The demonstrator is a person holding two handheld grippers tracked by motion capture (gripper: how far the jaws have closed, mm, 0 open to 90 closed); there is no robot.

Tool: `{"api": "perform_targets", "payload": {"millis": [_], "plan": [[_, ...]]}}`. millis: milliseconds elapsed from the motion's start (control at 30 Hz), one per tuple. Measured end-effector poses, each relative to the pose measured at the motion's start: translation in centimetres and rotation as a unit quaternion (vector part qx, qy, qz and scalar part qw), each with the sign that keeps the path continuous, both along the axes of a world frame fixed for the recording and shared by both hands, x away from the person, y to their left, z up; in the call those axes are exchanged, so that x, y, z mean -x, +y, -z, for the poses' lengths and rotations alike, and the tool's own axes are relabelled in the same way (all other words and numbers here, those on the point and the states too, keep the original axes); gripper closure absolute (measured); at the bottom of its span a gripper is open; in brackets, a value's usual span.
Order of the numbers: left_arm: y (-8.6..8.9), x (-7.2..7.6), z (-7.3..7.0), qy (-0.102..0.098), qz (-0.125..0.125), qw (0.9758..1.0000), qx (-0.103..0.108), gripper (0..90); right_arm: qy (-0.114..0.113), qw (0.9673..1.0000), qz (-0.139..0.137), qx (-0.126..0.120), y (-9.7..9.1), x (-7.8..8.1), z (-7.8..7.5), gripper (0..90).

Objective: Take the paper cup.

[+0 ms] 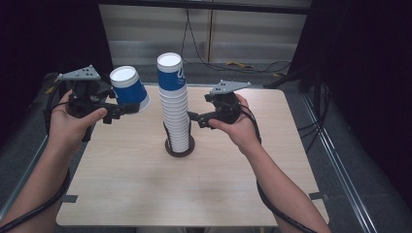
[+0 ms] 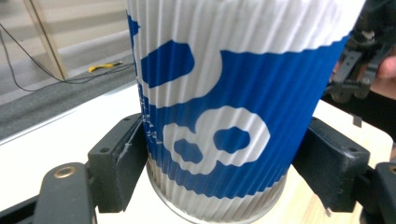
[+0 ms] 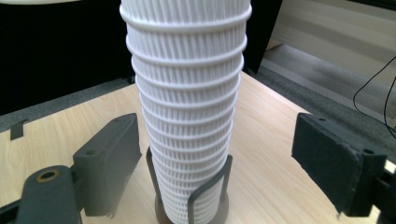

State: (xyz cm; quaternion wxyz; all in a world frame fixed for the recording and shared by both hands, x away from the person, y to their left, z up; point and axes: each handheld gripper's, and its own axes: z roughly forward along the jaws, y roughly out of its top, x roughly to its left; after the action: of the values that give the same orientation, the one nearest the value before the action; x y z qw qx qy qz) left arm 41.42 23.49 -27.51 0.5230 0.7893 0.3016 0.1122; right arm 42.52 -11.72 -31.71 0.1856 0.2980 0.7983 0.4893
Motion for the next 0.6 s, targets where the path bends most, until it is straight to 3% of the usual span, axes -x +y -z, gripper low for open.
{"api": "perform_targets", "payload": {"millis": [600], "plan": [[-0.9,0.9,2.5,0.008,0.016,0.9995,-0.027,22.4,0.009,0.9999,-0.006,0.01,-2.2,1.1,1.5,14.8]]}}
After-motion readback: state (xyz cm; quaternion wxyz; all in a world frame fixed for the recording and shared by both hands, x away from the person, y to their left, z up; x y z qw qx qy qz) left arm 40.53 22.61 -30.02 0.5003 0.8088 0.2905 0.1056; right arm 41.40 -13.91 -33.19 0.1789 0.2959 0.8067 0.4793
